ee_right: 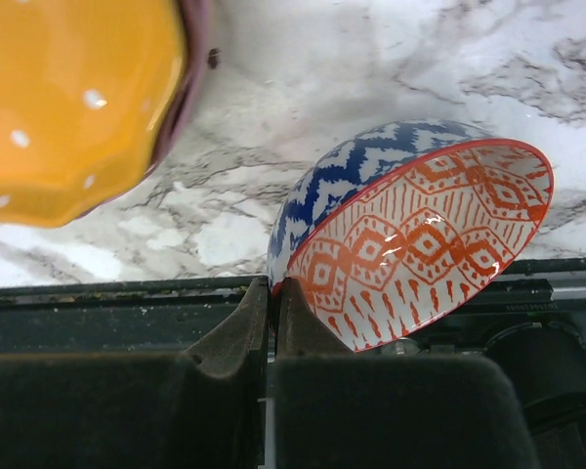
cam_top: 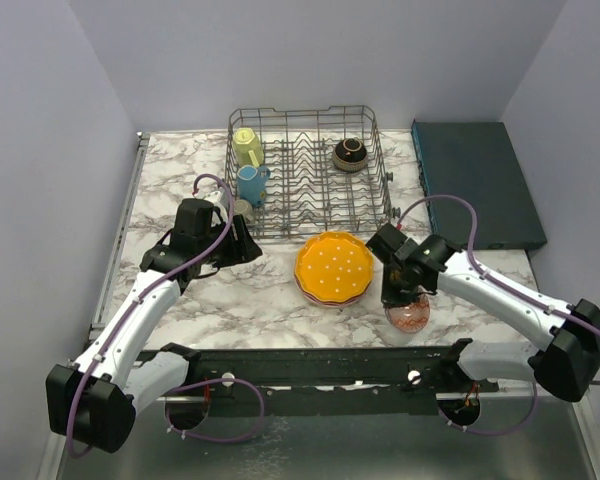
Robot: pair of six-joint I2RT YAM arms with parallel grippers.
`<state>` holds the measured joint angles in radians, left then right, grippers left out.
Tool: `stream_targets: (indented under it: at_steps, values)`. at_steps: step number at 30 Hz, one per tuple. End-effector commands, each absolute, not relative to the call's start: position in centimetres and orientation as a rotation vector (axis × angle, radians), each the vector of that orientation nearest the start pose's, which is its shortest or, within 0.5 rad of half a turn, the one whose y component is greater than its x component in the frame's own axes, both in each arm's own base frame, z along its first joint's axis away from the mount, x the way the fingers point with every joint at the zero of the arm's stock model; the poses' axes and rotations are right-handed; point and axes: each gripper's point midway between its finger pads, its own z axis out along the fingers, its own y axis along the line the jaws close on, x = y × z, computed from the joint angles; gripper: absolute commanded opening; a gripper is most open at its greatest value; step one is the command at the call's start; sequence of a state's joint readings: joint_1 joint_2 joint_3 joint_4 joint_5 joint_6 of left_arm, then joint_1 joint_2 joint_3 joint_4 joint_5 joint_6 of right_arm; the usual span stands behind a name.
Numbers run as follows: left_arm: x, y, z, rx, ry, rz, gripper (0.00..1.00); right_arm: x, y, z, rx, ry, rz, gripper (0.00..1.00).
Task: Load the mixed dishes into the dish rack
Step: Pick up the bowl from the corner of the board.
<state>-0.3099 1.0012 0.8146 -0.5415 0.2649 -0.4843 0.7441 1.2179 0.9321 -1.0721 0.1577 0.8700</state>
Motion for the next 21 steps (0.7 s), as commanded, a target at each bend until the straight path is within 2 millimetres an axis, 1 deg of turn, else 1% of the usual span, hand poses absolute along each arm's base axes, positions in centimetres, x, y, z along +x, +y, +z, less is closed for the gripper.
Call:
stream_targets:
  at_steps: [1,5,12,19,21]
  values:
    - [24.8,-15.2,16.3,-0.034,2.38,-0.72,0.62,15.0,15.6,10.8,0.058,2.846,0.008,0.01]
    - [24.8,-15.2,16.4,-0.033,2.38,-0.723,0.62,14.6,17.6,11.5,-0.116,2.806,0.004,0.0]
    - [24.6,-15.5,16.4,-0.02,2.384,-0.749,0.62,14.3,21.2,12.7,-0.401,2.72,0.09,0.01]
    - [24.3,-15.9,16.5,0.0,2.382,-0.782,0.62,13.5,24.8,13.8,-0.732,2.573,-0.017,0.01]
    - [24.2,-16.1,16.6,0.009,2.377,-0.8,0.62,13.2,25.9,13.7,-0.831,2.526,-0.037,0.0]
